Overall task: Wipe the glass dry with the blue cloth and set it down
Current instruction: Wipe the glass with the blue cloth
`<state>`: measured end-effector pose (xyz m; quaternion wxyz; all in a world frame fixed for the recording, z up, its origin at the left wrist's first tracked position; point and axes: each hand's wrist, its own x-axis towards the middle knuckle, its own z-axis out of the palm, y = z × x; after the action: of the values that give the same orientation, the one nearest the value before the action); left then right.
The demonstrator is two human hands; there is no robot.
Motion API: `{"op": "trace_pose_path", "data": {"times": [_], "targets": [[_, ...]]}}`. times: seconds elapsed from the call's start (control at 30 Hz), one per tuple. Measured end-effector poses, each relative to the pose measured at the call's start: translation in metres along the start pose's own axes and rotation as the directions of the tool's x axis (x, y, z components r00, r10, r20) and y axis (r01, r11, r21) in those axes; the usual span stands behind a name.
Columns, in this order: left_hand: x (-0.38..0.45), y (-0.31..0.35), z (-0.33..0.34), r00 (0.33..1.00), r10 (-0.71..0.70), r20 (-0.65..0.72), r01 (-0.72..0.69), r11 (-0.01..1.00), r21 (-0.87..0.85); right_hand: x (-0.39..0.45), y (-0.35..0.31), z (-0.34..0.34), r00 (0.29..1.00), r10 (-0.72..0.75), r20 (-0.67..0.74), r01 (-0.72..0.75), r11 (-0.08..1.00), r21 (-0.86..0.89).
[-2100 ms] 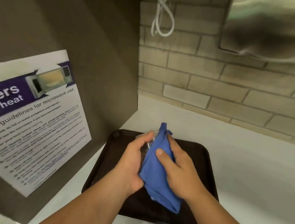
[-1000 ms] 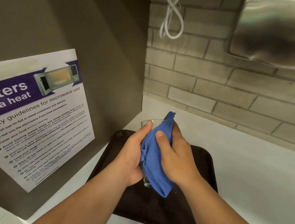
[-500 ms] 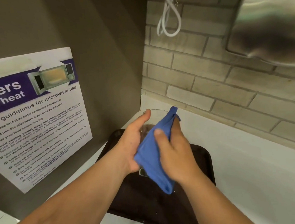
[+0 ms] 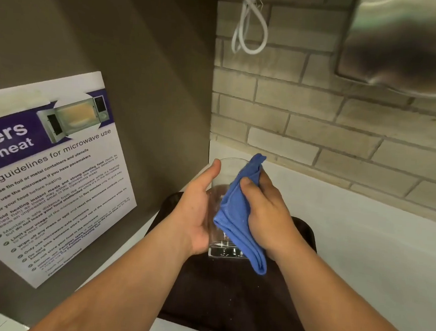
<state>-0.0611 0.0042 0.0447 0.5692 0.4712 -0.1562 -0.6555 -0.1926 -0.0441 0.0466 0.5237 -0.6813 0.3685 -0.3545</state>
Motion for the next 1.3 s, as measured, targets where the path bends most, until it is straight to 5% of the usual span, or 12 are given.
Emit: {"op": "trace_pose_path", "data": {"times": [0.23, 0.4, 0.6, 0.7, 0.83, 0.93, 1.13, 1.3], "targets": [[0.000, -0.004, 0.007, 0.998, 0.052, 0.031, -0.054, 0.995, 0.082, 0.001, 0.003, -0.002, 0.999, 0.043, -0.008, -0.043, 0.999, -0.004], [0.001, -0.003, 0.007, 0.998, 0.041, -0.040, -0.040, 0.999, 0.008, -0.012, 0.012, -0.012, 0.984, 0.179, -0.016, -0.171, 0.961, 0.217], [0.004, -0.007, 0.001, 0.997, 0.059, -0.043, -0.056, 0.996, 0.072, -0.049, 0.017, 0.003, 0.985, -0.010, 0.171, 0.057, 0.959, -0.279], [0.002, -0.007, 0.002, 0.997, 0.072, 0.014, -0.073, 0.994, 0.076, -0.034, 0.006, 0.004, 0.995, -0.097, 0.035, 0.101, 0.985, -0.142], [0.002, -0.007, 0.002, 0.993, 0.098, 0.062, -0.106, 0.984, 0.141, -0.008, 0.002, -0.009, 0.996, 0.034, -0.080, -0.020, 0.987, 0.162], [-0.002, -0.007, 0.008, 0.993, 0.108, 0.047, -0.117, 0.964, 0.239, -0.005, 0.011, -0.007, 0.998, 0.011, -0.068, -0.005, 0.997, 0.080], [-0.004, -0.012, 0.013, 0.988, 0.147, 0.056, -0.153, 0.980, 0.126, -0.005, 0.002, -0.001, 0.996, -0.027, -0.084, 0.026, 1.000, -0.015], [-0.004, -0.007, 0.009, 0.997, 0.051, 0.055, -0.051, 0.999, 0.006, -0.010, 0.002, -0.013, 0.986, 0.157, -0.053, -0.143, 0.969, 0.200]]}}
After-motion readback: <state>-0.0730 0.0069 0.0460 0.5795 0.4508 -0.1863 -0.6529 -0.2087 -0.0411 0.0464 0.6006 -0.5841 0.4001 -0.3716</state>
